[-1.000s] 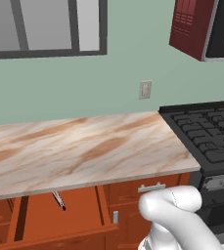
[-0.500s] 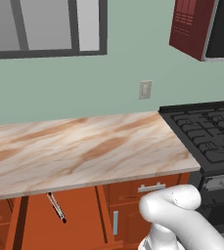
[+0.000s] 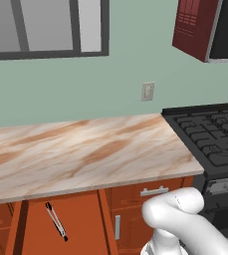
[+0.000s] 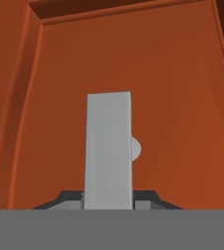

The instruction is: Take the tongs from the drawer on the left and place them on the dining counter next to the tray containing the hot dog.

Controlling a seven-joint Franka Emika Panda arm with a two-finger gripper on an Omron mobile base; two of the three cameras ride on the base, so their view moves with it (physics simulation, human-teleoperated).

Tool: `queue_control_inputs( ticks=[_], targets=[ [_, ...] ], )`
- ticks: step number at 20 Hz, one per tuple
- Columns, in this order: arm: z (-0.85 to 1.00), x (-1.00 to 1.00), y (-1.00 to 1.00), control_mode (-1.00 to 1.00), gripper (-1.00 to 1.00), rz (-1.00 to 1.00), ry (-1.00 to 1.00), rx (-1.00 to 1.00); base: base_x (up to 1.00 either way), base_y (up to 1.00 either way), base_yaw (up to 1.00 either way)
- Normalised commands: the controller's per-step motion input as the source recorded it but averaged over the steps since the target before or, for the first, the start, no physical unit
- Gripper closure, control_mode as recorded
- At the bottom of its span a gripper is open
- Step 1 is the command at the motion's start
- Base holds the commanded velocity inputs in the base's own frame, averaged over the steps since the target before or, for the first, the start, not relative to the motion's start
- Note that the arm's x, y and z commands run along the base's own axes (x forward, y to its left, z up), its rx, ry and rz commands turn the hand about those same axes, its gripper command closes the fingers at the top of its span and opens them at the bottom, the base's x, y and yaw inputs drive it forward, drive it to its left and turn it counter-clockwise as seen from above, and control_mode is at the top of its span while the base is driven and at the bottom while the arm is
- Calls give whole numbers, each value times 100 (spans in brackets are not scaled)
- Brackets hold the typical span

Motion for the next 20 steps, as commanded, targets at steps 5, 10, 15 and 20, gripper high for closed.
queue_control_inputs(
  ticks=[5,10,15,20],
  targets=[
    [0,-24,0,-100,100,1,0,0,0,0,0],
    [0,0,0,-100,100,0,0,0,0,0,0],
    [0,0,0,-100,-100,0,0,0,0,0,0],
    [0,-35,0,-100,-100,0,0,0,0,0,0]
  ],
)
